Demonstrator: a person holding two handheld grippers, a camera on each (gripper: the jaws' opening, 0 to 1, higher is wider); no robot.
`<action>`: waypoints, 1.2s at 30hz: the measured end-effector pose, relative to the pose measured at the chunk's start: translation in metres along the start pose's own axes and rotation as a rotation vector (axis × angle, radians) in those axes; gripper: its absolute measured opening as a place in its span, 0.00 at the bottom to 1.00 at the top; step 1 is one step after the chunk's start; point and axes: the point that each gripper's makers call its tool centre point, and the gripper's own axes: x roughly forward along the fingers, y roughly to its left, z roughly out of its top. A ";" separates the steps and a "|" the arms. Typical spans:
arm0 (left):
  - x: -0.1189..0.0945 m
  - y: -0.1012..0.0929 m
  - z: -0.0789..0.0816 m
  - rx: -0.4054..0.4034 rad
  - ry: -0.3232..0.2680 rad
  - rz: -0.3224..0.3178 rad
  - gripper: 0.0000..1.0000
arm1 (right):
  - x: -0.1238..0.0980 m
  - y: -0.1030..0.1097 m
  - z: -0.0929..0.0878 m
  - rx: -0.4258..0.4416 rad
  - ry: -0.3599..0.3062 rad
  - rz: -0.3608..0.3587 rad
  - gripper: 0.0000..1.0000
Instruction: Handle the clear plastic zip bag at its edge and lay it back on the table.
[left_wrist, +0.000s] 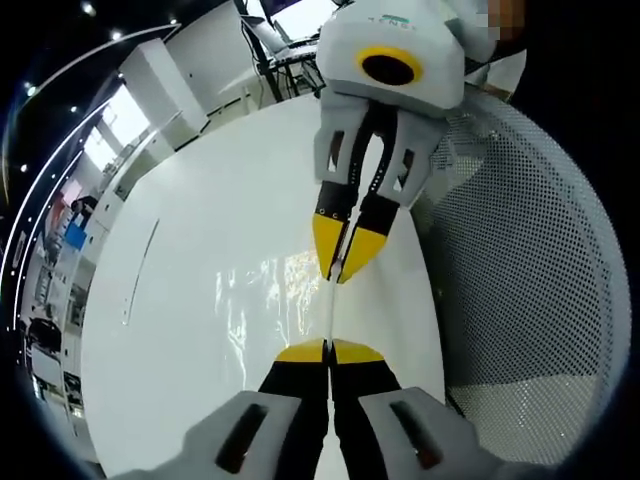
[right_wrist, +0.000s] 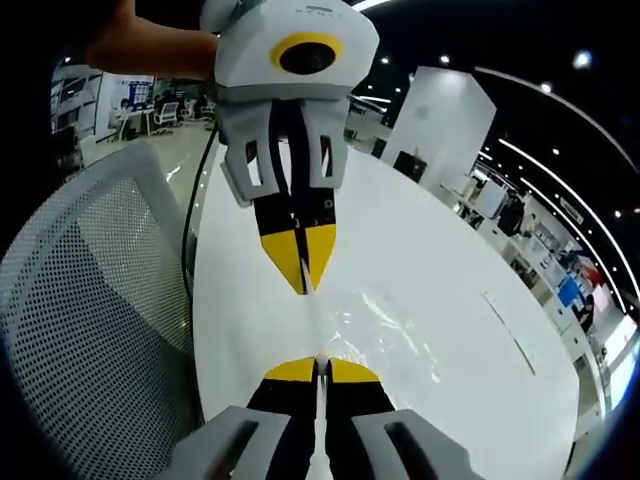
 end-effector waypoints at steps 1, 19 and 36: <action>0.000 0.000 0.000 0.000 0.000 0.001 0.00 | 0.000 0.000 0.000 0.001 0.000 0.000 0.00; -0.006 0.004 -0.010 -0.023 0.008 0.016 0.00 | -0.001 -0.002 -0.007 0.014 0.015 -0.003 0.00; -0.012 0.008 -0.017 -0.042 0.017 0.032 0.00 | 0.000 -0.003 -0.011 0.028 0.018 -0.004 0.00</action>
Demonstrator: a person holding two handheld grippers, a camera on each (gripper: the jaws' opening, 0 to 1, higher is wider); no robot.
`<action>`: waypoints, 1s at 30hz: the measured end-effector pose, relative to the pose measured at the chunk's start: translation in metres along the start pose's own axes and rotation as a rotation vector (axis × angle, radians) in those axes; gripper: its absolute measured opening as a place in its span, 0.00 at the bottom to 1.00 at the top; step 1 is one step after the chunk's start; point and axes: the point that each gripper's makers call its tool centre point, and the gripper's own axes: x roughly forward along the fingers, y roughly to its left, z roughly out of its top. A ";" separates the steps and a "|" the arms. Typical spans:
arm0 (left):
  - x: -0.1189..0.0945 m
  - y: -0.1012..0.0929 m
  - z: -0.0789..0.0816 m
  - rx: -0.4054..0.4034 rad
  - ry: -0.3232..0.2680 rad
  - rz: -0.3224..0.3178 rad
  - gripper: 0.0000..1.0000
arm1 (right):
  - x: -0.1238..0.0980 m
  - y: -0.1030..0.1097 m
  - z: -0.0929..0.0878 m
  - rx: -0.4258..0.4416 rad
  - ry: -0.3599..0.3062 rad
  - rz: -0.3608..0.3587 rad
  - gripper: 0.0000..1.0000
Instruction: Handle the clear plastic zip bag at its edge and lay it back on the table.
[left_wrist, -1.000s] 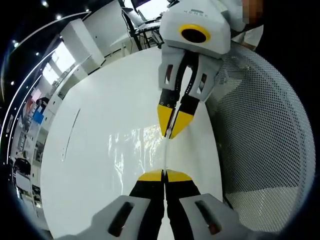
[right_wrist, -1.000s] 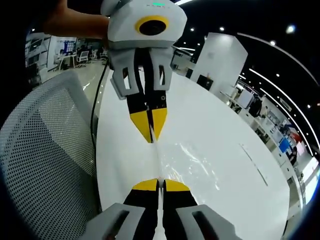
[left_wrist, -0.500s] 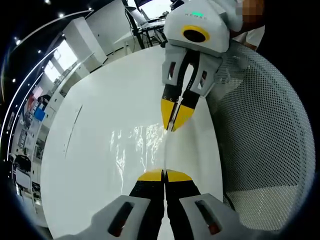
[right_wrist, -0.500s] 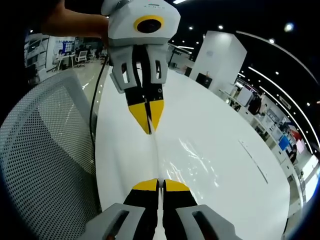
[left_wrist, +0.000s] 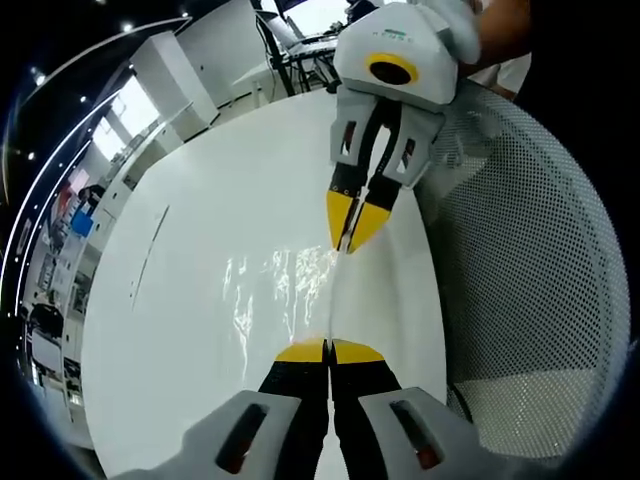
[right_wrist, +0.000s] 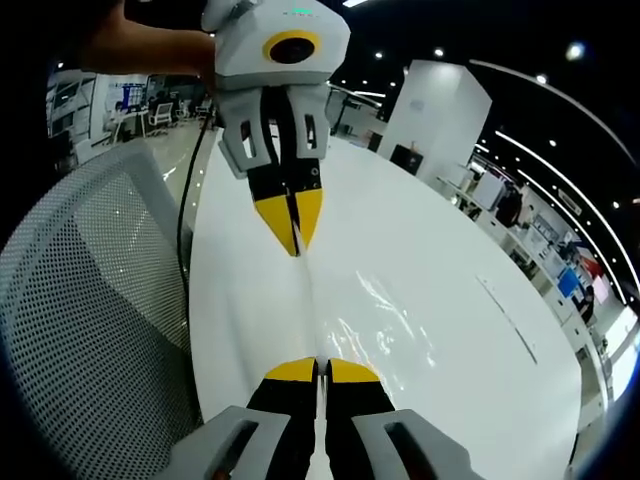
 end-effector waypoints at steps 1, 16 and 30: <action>0.000 0.000 0.000 -0.001 0.000 0.000 0.00 | 0.000 0.000 0.000 0.003 0.000 0.000 0.00; -0.001 0.001 -0.004 -0.008 0.000 0.000 0.00 | -0.002 -0.003 -0.004 0.018 0.003 -0.008 0.00; -0.005 0.005 -0.010 -0.018 0.012 0.010 0.00 | -0.006 -0.005 -0.014 0.033 0.017 -0.015 0.00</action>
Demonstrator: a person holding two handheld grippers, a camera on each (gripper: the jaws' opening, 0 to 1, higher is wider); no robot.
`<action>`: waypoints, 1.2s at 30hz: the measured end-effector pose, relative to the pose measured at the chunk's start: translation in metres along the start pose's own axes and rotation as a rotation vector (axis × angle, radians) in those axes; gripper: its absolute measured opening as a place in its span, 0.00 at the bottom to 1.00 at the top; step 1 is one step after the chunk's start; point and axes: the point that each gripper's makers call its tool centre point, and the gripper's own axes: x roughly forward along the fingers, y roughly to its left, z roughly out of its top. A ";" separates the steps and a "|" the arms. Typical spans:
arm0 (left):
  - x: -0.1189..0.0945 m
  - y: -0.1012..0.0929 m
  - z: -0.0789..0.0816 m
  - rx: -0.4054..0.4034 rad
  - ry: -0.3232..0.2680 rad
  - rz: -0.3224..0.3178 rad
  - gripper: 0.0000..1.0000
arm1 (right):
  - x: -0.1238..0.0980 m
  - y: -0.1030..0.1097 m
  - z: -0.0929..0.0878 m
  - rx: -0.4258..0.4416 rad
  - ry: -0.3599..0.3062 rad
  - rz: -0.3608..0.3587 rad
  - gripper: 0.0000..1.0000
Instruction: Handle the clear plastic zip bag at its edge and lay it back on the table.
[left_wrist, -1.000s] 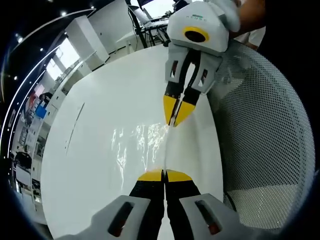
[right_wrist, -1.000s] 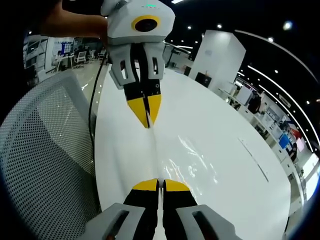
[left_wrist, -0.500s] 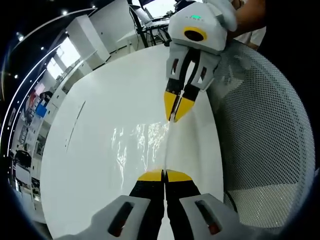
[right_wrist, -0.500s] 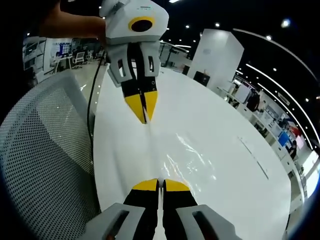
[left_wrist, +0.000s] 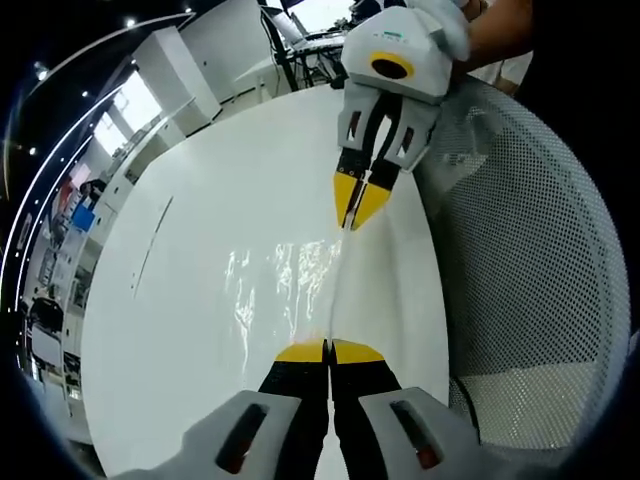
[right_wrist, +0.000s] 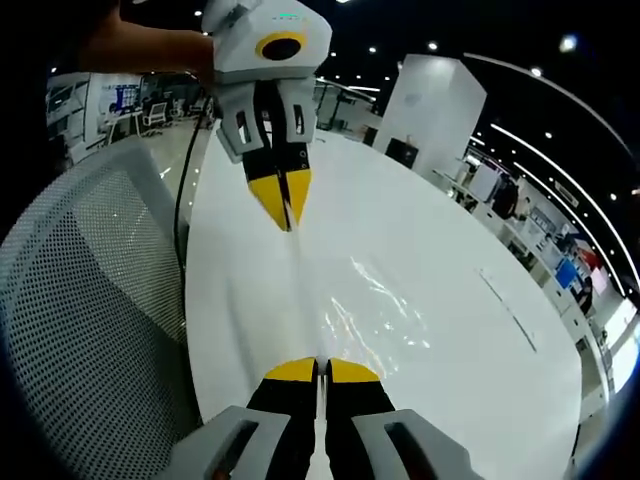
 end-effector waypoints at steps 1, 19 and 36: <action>0.000 0.000 0.000 -0.002 0.000 0.002 0.00 | 0.000 0.000 0.000 -0.002 0.001 -0.001 0.00; -0.005 0.002 -0.008 -0.024 0.010 0.015 0.00 | -0.005 -0.005 -0.011 0.011 0.018 -0.014 0.00; -0.006 -0.004 0.000 0.086 -0.031 0.013 0.00 | -0.010 0.000 -0.024 0.089 0.068 -0.006 0.00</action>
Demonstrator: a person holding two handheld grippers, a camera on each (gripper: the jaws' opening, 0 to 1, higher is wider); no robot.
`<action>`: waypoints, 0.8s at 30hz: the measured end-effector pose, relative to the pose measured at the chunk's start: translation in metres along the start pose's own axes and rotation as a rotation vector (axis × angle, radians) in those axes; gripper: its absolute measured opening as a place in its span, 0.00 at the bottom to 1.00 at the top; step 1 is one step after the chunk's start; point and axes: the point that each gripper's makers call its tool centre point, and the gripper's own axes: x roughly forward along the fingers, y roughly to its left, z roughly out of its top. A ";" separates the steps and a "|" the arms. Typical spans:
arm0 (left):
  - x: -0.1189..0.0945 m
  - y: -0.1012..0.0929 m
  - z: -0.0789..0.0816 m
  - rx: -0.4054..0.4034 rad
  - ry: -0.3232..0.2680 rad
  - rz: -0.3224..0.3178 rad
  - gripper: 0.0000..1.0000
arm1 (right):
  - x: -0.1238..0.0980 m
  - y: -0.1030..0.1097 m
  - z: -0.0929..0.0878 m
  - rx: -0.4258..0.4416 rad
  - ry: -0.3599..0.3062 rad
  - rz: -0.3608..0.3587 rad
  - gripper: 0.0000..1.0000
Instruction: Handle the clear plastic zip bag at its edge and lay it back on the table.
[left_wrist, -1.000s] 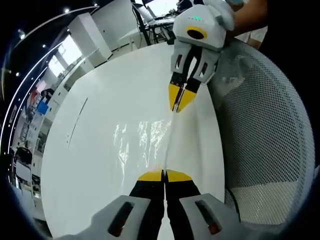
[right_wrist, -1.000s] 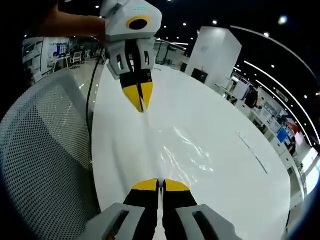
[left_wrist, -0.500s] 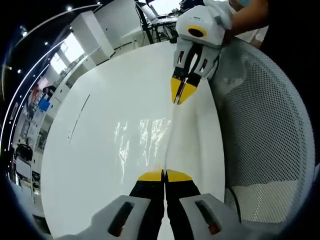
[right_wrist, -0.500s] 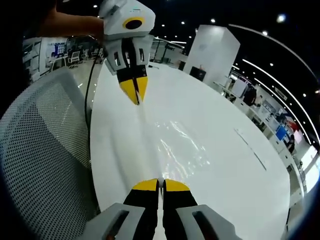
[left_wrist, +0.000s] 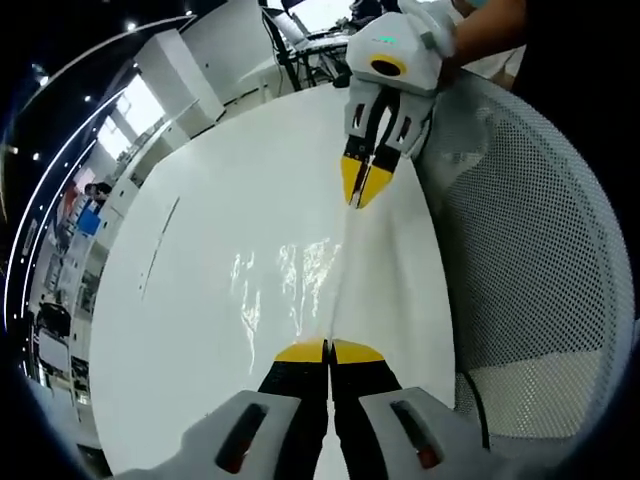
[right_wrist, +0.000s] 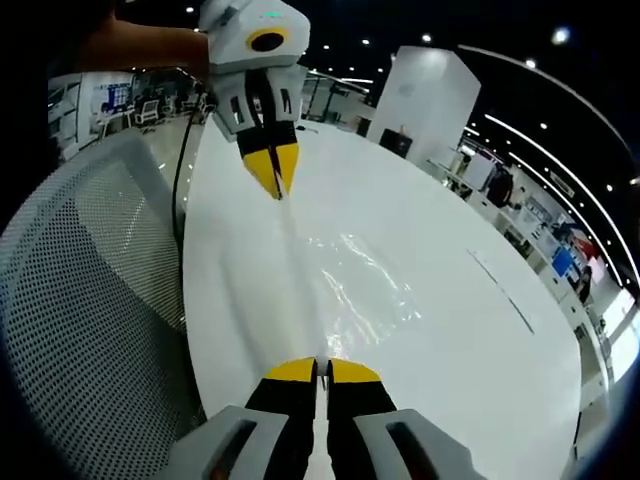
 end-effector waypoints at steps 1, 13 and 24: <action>0.000 -0.001 0.001 0.005 -0.002 -0.003 0.00 | 0.000 -0.001 0.000 0.000 -0.002 0.003 0.00; 0.001 -0.006 0.002 0.037 -0.017 -0.032 0.00 | -0.010 0.005 0.009 0.056 -0.071 0.052 0.08; 0.004 -0.008 0.001 0.042 -0.012 -0.043 0.00 | -0.012 0.001 0.029 0.097 -0.146 0.078 0.10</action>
